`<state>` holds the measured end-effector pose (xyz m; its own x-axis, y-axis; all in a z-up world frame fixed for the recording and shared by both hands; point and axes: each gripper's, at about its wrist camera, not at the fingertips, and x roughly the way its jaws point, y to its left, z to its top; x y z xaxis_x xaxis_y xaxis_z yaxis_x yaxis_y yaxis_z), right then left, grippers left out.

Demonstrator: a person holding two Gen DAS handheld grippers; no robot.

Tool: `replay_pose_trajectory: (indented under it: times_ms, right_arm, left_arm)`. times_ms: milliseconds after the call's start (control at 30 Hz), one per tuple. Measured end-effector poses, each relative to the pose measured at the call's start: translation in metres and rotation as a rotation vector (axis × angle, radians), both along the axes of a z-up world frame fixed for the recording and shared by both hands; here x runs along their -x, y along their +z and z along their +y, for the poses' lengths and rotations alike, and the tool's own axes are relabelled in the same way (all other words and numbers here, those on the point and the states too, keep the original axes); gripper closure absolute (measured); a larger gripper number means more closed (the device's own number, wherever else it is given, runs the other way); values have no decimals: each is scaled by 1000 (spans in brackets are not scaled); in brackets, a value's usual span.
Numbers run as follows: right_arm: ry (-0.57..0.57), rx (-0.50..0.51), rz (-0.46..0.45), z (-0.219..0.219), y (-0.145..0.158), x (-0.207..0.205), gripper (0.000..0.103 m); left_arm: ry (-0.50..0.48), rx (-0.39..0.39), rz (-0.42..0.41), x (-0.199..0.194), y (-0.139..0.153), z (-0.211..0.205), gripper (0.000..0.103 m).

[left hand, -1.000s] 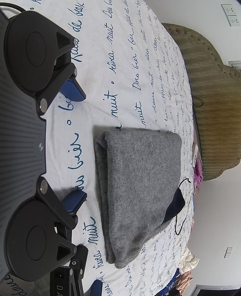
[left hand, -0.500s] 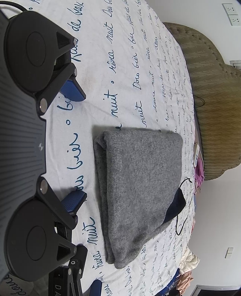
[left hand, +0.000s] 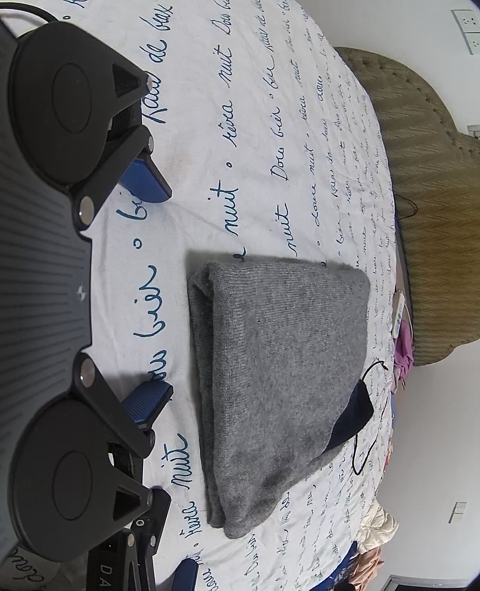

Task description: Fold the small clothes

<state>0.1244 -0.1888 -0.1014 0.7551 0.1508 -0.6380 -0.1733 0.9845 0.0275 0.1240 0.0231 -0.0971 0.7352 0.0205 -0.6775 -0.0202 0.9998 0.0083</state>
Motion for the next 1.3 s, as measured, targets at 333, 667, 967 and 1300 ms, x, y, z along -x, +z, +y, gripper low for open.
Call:
replay_pose_trajectory:
  times_ms: [333,667,967,1300]
  right_arm:
    - [-3,7,6,2,0,-2,0]
    - [-3,6,6,2,0,-3,0]
    - [-2,6,6,2,0,-3,0]
    - [-5,9,12,2,1,-4,0]
  left_arm:
    - [19,-11,9,-1,0,-4,0]
    - [16,-10,12,0,0,-3,0]
    - [16,-9,14,-1,1,-3,0]
    - [0,7,2,2,6,-3,0]
